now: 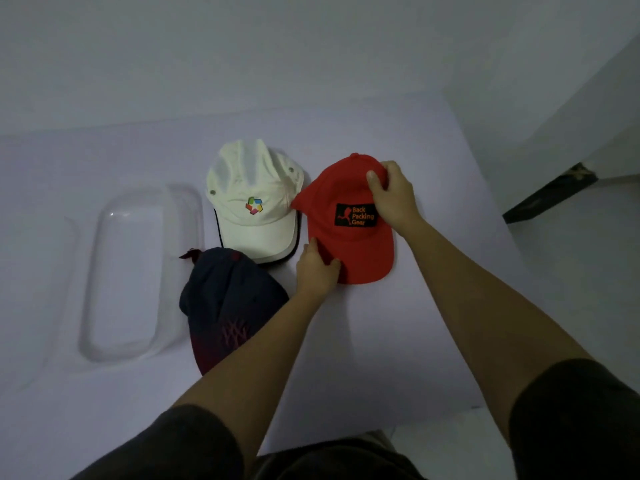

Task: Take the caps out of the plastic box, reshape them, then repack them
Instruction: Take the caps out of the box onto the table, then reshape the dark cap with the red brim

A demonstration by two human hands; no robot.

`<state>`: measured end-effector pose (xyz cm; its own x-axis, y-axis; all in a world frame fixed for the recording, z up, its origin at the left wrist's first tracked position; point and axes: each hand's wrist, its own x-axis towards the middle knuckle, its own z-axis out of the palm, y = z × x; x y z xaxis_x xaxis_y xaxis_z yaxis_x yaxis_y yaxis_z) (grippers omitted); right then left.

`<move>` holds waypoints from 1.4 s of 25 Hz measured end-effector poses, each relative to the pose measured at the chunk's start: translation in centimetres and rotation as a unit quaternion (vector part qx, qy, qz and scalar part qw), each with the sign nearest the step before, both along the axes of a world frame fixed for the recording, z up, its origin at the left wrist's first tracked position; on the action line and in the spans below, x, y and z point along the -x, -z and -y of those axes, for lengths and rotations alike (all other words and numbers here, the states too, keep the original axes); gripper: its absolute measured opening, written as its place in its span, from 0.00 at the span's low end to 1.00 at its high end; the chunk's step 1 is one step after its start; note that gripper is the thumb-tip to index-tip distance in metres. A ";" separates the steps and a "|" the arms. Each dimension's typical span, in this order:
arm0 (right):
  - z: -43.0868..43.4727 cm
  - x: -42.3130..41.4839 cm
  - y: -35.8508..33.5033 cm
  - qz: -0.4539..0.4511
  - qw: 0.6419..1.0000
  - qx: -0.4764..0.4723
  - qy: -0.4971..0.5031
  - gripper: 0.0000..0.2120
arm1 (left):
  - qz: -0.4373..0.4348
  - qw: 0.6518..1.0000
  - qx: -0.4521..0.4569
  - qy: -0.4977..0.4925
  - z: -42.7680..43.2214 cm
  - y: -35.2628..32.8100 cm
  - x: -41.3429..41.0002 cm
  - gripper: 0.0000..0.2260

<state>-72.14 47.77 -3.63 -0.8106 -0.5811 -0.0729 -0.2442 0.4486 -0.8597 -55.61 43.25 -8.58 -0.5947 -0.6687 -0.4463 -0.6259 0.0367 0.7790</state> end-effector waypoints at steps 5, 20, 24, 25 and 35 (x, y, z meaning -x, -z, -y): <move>0.7 1.7 1.9 0.010 0.999 -0.036 0.011 0.15 | 0.014 1.000 0.015 -0.012 0.7 0.2 1.9 0.19; -5.3 -17.5 3.7 -0.119 0.987 -0.019 -0.108 0.27 | -0.120 0.962 0.243 0.033 0.5 -5.5 -14.0 0.25; -7.1 -24.9 5.4 -0.056 0.955 -0.154 -0.249 0.38 | -0.046 0.951 0.301 0.054 -0.4 -1.0 -23.4 0.28; -7.4 -26.2 6.0 -0.061 0.947 -0.174 -0.261 0.38 | -0.024 0.954 0.292 0.063 -0.7 0.2 -25.2 0.30; -6.9 -30.3 8.8 -0.128 0.927 -0.258 -0.242 0.37 | 0.170 0.923 0.290 0.189 0.0 3.9 -27.0 0.34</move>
<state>-41.88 54.70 -12.41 -0.4935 -0.8220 -0.2841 -0.6898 0.5689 -0.4478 -28.56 43.21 -12.46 -0.7265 -0.6267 -0.2819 -0.6870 0.6518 0.3212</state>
